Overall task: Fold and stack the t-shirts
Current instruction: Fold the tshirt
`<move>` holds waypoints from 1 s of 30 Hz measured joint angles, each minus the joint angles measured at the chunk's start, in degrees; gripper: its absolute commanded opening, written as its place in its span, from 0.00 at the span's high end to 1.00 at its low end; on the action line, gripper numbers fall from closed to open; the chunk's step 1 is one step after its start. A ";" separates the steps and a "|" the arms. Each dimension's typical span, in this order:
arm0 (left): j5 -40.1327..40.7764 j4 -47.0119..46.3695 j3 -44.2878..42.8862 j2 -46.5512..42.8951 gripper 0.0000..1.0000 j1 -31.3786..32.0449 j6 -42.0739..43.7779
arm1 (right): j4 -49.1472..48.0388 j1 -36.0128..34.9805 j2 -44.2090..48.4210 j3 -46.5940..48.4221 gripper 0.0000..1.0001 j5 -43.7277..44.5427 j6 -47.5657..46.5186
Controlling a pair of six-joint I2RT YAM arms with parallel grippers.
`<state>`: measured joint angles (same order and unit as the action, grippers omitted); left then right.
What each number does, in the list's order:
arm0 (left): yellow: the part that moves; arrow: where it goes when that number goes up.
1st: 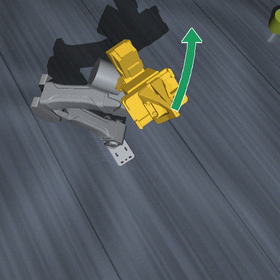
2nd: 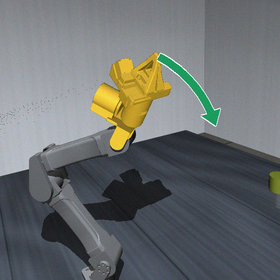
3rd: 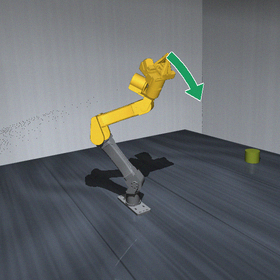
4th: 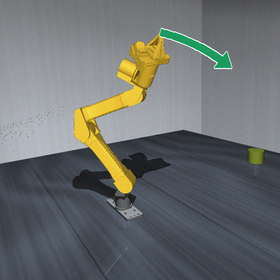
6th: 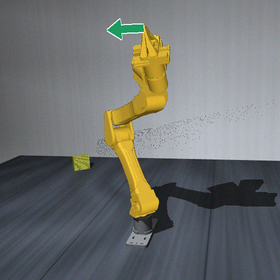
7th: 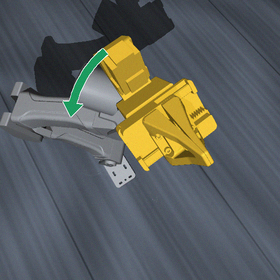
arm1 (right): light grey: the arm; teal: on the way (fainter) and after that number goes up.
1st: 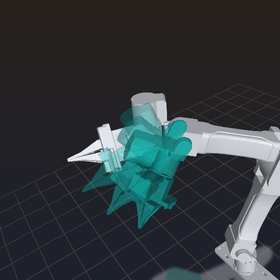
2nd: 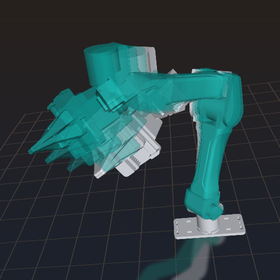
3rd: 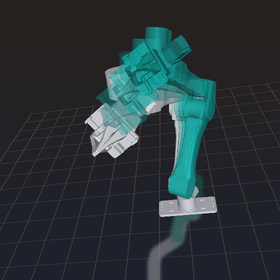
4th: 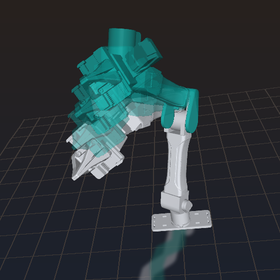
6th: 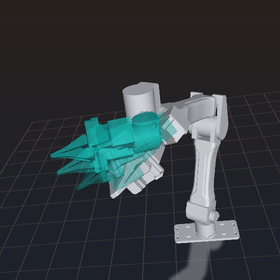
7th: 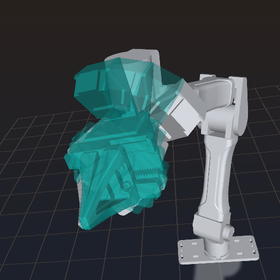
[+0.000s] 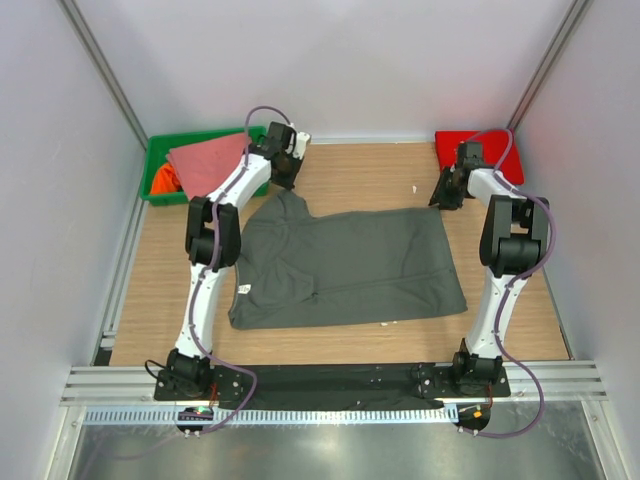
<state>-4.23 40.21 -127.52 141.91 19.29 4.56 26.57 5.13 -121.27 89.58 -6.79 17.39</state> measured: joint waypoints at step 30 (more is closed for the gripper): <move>2.67 1.22 22.25 -25.94 1.00 0.00 -11.04 | 0.85 0.00 9.49 -5.77 0.99 0.44 -2.23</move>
<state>-1.56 41.43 -105.27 115.96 19.29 -6.48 27.42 5.13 -111.79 83.81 -6.35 15.16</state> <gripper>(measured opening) 0.006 0.040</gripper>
